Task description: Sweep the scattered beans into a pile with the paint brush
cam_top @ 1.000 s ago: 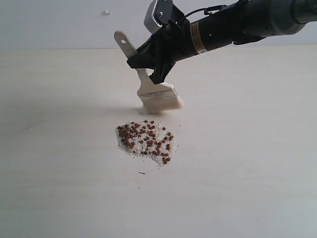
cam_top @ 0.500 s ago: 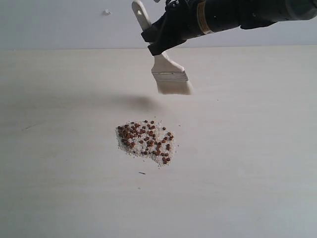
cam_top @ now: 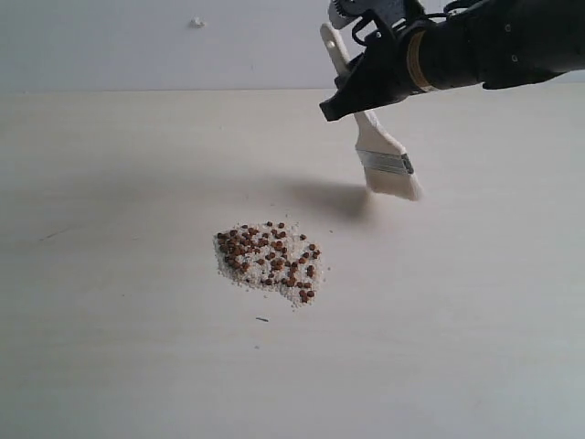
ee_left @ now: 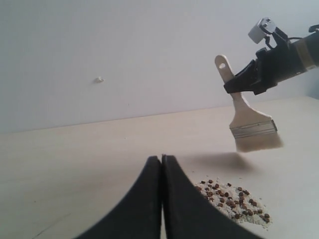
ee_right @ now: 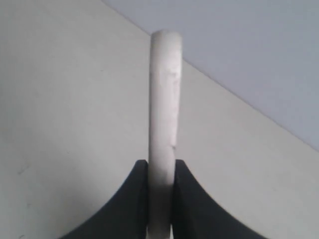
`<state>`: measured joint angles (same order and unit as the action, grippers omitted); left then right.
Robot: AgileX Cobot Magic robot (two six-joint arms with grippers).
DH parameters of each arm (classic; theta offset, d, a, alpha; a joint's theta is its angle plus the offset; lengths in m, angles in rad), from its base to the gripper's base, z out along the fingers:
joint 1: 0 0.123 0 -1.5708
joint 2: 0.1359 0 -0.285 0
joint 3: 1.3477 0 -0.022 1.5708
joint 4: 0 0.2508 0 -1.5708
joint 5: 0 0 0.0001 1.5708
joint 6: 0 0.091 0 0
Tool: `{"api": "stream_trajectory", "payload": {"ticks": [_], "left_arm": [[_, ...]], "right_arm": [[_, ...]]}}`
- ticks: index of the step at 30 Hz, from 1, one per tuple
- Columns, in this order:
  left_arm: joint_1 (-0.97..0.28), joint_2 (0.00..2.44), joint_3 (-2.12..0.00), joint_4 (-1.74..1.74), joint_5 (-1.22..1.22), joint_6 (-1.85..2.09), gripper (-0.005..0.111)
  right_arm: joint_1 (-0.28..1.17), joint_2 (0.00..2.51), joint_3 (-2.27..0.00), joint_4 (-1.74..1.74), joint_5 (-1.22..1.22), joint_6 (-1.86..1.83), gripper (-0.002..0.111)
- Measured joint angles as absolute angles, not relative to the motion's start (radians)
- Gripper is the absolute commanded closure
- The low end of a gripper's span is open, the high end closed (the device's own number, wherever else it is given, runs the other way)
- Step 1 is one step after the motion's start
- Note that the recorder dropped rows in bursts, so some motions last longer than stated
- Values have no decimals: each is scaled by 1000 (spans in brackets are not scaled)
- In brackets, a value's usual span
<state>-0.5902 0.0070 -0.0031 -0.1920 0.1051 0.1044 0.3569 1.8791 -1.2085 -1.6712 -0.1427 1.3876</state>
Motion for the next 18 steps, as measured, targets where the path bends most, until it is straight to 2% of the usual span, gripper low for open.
{"api": "stream_trajectory", "payload": {"ticks": [8,18], "left_arm": [[-590,7,-3,-192,105,104,107],[-590,7,-3,-192,105,104,107]], "right_arm": [[357,1818,-1091,-1561,50,1443,108],[390,1796,-977,-1550,69,1569,108]]}}
